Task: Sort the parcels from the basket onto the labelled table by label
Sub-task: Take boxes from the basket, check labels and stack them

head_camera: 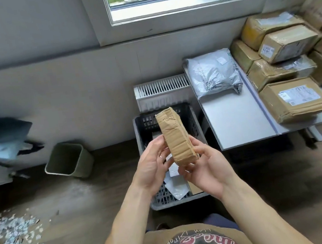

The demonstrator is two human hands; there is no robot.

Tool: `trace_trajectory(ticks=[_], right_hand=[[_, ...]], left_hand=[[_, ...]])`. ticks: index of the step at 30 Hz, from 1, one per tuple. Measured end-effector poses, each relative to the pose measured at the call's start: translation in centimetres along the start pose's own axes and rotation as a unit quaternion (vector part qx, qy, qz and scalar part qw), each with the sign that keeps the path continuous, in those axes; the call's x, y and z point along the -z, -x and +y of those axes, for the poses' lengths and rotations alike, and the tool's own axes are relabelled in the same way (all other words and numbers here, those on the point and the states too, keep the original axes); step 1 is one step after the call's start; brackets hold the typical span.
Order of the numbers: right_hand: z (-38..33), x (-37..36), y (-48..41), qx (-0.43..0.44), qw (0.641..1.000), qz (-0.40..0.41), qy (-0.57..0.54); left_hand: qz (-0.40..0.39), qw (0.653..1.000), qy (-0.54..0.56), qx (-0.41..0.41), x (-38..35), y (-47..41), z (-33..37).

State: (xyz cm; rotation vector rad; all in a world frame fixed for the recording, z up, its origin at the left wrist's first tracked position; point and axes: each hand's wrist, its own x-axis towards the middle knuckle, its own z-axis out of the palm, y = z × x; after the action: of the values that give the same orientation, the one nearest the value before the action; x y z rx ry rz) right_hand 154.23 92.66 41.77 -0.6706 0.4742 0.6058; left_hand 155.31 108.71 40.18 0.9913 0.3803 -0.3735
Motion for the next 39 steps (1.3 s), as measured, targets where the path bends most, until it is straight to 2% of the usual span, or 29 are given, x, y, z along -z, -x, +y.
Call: trace_trajectory(ticks=[5,9,11,15,21,26,30,32,35,36,39], right_hand=[[5.1,-1.1,2.9,-0.07,0.992,-0.057,-0.084],[7.8,-1.1,4.4,-0.076,0.984,-0.103,-0.122],[8.7,-1.5,4.7,-0.073,0.989,-0.089,-0.097],[9.5,-3.2,4.7,-0.042,0.999,-0.005,-0.022],[9.4,-3.8,4.0,-0.021,1.0,0.008,0.007],[10.0,-4.0,3.7,0.017,0.993,-0.019,0.113],[9.7,-3.7,3.3,0.049,0.977,0.059,0.2],[8.9,-3.6,3.4,0.073,0.933,0.111,0.336],[7.5,-3.1,3.9,0.12,0.794,0.182,0.568],[7.0,-3.0,4.0,0.132,0.755,0.186,0.615],[6.3,-3.4,4.3,0.163,0.647,0.146,0.73]], left_hand=[[-0.067,0.996,0.027,0.056,1.5,3.3,-1.0],[-0.114,0.992,0.023,0.039,2.8,5.2,-0.6],[-0.104,0.994,-0.008,0.014,3.4,5.7,0.0],[-0.08,0.996,-0.03,-0.03,4.3,6.2,1.3],[0.014,0.993,-0.07,-0.095,5.5,6.4,2.5],[0.04,0.993,-0.068,-0.086,6.2,6.0,2.4],[0.042,0.995,-0.059,-0.07,7.0,5.2,1.7],[0.065,0.986,-0.134,-0.078,7.9,4.9,1.7],[0.07,0.928,-0.345,-0.121,9.6,4.9,2.0],[0.052,0.911,-0.388,-0.131,10.0,5.0,2.1],[-0.015,0.889,-0.442,-0.116,10.9,6.3,2.1]])
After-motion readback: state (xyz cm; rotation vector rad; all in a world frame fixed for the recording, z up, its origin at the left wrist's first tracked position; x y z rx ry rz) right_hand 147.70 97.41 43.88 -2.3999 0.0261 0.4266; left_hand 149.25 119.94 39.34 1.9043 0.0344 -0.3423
